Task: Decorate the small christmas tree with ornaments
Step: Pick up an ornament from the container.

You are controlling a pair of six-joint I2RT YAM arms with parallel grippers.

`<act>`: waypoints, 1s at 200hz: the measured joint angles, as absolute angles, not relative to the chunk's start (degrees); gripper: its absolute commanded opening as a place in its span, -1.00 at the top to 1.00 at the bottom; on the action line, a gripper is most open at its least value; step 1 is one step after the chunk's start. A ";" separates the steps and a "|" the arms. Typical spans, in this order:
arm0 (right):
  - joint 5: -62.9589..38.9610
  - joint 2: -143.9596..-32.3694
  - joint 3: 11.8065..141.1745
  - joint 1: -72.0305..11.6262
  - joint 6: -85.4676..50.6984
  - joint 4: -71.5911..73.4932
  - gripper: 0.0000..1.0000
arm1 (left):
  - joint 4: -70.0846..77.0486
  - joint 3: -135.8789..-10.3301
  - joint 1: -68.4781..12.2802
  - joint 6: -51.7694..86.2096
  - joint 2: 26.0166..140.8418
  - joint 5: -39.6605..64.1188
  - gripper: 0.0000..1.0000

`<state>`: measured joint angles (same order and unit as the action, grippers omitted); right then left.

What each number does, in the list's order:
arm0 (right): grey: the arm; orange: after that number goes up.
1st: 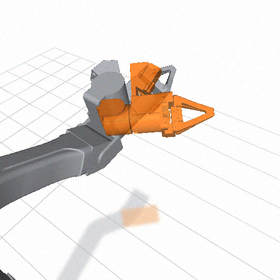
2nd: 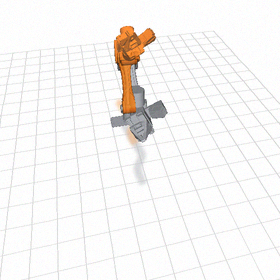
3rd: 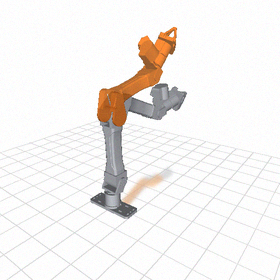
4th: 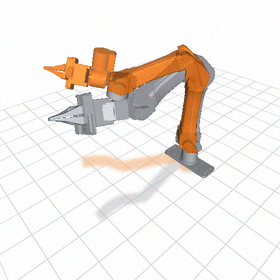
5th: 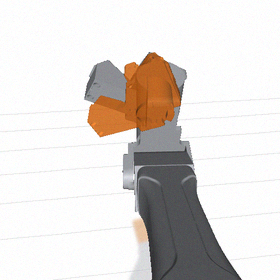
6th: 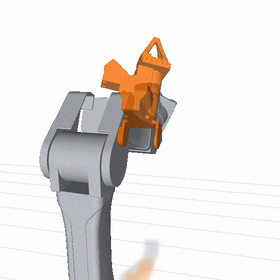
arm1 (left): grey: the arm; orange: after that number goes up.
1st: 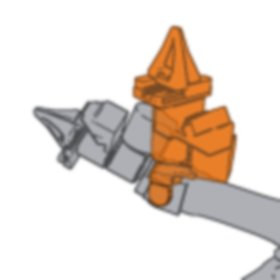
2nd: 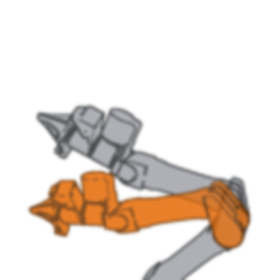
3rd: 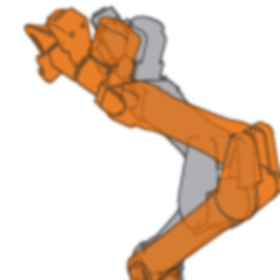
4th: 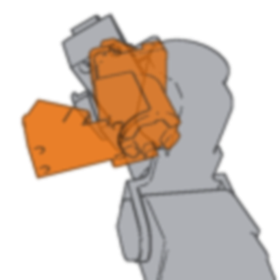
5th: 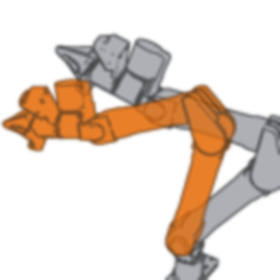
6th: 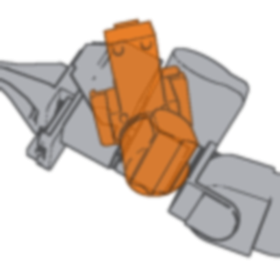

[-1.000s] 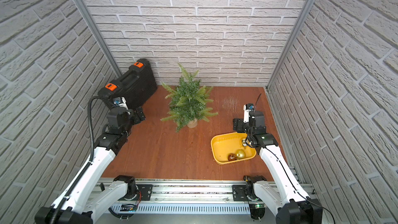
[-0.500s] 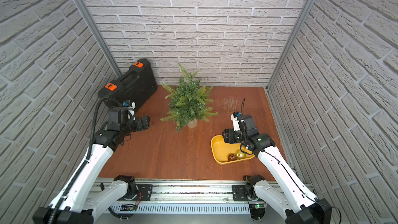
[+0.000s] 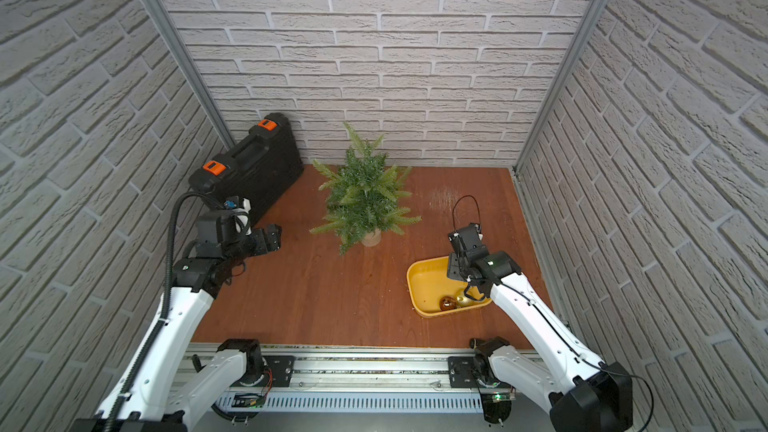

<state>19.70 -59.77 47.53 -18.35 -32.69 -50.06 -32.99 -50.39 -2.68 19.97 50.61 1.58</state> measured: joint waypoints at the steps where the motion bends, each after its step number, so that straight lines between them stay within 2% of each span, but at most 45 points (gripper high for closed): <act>1: 19.75 -59.88 47.48 -18.31 -32.69 -50.02 -0.31 | -32.99 -50.39 -2.66 19.99 50.61 1.63 -0.97; 83: 21.89 -71.61 46.59 -13.96 -30.81 -45.41 -0.30 | -32.99 -50.37 -2.24 20.03 50.87 2.74 -0.97; 137: 17.85 -75.72 46.59 -11.27 -28.67 -43.40 -0.47 | -32.99 -50.19 -1.91 20.16 51.05 2.83 -0.96; 200: 13.02 -80.20 46.61 -7.88 -25.28 -42.65 -0.46 | -32.99 -49.95 -1.89 20.21 51.05 2.87 -0.96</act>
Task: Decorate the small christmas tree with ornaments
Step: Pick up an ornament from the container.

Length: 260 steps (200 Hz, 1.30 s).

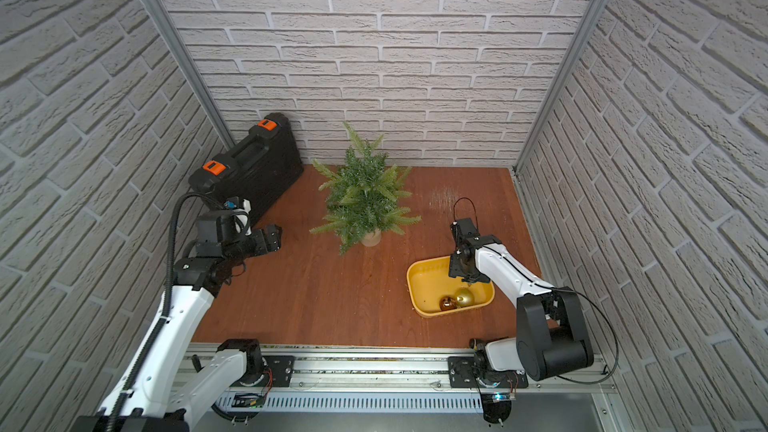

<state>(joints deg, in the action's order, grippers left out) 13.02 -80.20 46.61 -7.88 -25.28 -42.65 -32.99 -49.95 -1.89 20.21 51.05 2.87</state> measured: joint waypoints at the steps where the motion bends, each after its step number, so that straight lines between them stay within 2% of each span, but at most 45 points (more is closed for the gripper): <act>1: 12.97 -80.23 46.61 -7.86 -25.21 -42.65 -0.46 | -32.99 -49.95 -1.89 20.21 51.05 2.85 -0.97; 135: 11.57 -82.48 46.74 -7.64 -21.89 -42.63 -0.31 | -32.95 -49.41 -1.89 20.60 50.94 2.85 -0.96; 206: 11.55 -82.61 47.03 -7.64 -21.26 -42.63 -0.15 | -32.97 -49.41 -1.89 20.62 50.94 2.85 -0.96; 260: 10.37 -77.28 47.83 -7.64 -20.99 -44.53 -0.13 | -32.97 -49.41 -1.89 20.62 50.78 2.83 -0.96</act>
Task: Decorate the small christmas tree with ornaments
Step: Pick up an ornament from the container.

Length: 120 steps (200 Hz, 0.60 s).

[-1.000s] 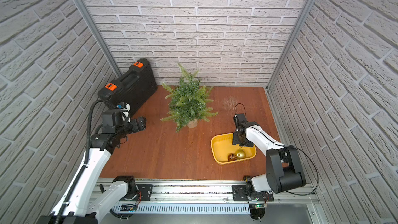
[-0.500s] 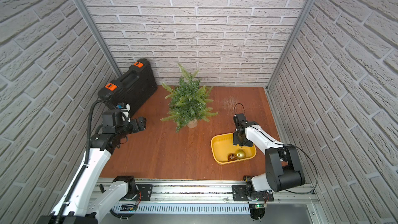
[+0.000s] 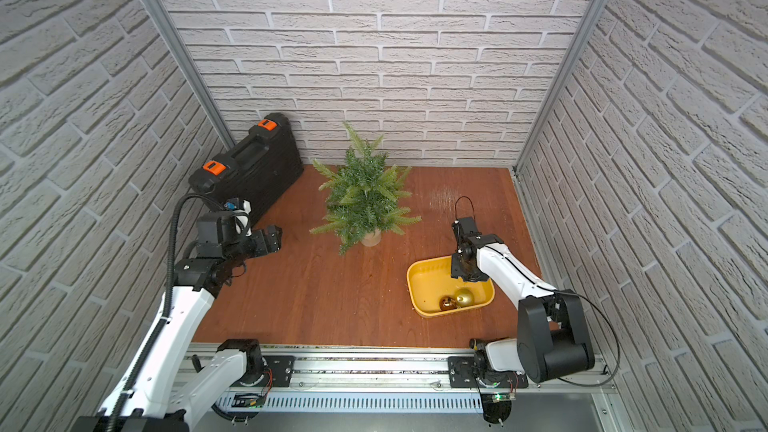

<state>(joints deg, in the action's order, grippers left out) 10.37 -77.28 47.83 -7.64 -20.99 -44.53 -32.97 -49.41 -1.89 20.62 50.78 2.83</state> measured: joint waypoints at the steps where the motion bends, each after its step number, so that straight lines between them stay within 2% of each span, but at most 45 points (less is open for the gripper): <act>1: 10.33 -77.14 47.86 -7.64 -20.99 -44.58 -0.13 | -32.99 -49.41 -1.89 20.62 50.78 2.83 -0.97; 120: 2.39 -62.70 56.88 -10.46 -20.51 -53.74 -0.10 | -32.97 -49.36 -1.87 20.62 50.46 2.90 -0.96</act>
